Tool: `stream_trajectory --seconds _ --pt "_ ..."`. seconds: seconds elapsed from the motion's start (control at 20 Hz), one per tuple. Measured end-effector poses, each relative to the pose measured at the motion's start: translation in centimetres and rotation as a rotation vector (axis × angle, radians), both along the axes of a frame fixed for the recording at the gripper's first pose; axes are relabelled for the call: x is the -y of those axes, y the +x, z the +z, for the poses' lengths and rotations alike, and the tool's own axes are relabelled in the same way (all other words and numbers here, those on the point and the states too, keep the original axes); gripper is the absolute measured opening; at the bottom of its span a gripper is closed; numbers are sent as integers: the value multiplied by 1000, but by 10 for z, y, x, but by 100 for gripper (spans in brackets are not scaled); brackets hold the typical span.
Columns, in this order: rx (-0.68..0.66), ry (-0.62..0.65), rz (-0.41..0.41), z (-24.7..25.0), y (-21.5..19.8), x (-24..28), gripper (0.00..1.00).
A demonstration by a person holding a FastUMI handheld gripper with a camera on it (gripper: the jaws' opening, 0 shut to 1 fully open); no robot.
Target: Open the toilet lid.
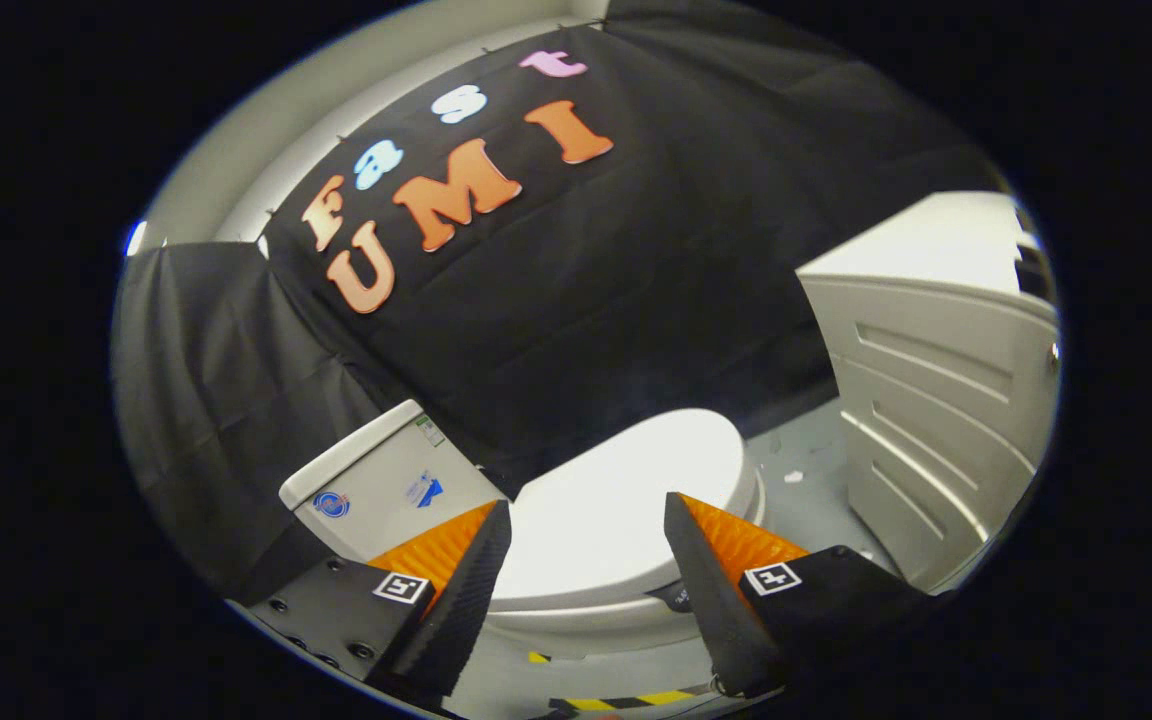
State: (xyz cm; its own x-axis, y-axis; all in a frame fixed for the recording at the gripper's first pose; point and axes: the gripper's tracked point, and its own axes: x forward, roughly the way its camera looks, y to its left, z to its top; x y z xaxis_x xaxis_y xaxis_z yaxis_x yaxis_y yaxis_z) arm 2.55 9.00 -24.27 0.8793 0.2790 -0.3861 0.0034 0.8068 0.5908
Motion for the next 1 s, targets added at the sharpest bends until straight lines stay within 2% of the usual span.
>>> stream_trajectory --seconds 0.2,0.4,0.5,0.75,1.0 --pt "-114 78 -73 -44 3 29 99" --pt "-253 238 -111 -88 -7 27 99" --pt "-331 269 -126 -114 -13 27 99" --pt "-389 343 -146 -127 -15 27 99" --pt "-457 421 -126 -143 -19 13 98"
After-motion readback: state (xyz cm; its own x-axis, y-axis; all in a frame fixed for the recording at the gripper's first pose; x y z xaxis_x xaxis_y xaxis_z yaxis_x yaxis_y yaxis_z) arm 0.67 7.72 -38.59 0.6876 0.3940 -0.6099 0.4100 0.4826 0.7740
